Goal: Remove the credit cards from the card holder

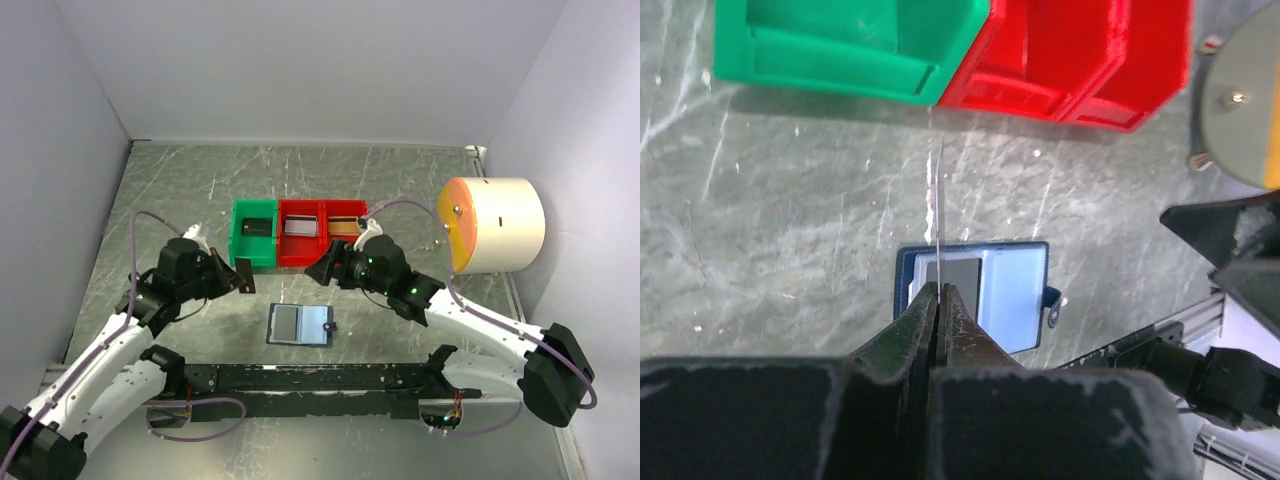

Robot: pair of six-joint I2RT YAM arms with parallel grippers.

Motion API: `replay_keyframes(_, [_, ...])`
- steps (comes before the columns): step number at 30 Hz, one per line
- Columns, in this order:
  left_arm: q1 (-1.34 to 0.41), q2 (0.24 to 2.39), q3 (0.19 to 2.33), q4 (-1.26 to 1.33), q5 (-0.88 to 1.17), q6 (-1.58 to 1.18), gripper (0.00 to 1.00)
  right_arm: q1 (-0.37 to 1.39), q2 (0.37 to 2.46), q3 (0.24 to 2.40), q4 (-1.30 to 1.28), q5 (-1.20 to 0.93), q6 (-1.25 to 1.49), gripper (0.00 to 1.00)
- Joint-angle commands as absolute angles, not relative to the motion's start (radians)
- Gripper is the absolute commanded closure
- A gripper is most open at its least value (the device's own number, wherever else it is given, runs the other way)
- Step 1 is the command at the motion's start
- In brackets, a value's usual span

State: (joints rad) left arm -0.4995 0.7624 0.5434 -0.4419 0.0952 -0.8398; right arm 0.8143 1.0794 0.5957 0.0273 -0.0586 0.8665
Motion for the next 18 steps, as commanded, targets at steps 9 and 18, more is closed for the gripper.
replay_keyframes(9, [-0.105,0.765,0.517,-0.219,0.73,-0.69,0.93,0.598,1.305,0.642,0.413,-0.515,0.934,0.22])
replay_keyframes(18, [-0.104,0.674,0.453,0.057,0.848,-0.839,0.93,0.622,1.482,0.743,0.634,-0.743,1.015,0.28])
